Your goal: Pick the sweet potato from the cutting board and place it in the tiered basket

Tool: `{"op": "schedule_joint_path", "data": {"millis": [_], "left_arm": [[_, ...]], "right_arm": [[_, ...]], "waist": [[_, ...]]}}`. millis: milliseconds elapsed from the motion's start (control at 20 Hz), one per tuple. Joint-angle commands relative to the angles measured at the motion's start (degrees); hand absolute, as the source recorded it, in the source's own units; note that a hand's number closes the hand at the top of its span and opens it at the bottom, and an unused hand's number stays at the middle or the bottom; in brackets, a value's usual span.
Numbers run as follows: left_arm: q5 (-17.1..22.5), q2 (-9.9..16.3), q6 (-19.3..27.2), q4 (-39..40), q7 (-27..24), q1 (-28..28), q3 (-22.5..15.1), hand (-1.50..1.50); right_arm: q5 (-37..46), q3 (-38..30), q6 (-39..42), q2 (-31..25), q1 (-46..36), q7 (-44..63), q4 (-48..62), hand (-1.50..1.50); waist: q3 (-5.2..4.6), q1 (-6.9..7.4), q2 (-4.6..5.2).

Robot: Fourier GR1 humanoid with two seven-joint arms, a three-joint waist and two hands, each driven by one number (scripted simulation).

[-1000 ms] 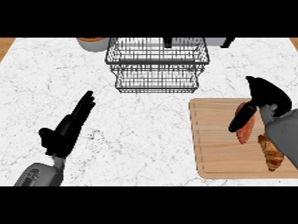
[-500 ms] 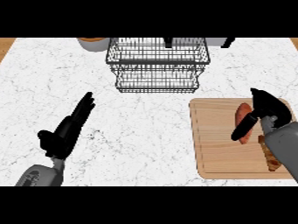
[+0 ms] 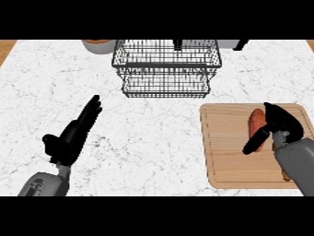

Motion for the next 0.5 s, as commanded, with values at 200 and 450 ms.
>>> {"op": "schedule_joint_path", "data": {"millis": [200,450], "left_arm": [[-3.08,-2.61,-1.73,4.20,-4.78,0.19,1.51,0.00],[-3.69,-4.52,-1.49,2.86,-1.95,-0.41,1.74,0.00]], "right_arm": [[4.60,-5.92,-3.56,4.53,0.27,-6.06,4.61,1.50],[9.45,-8.07,-4.90,5.58,-3.36,-12.83,10.12,1.50]], "waist": [[0.01,0.09,0.12],[0.02,0.29,0.16]]}}
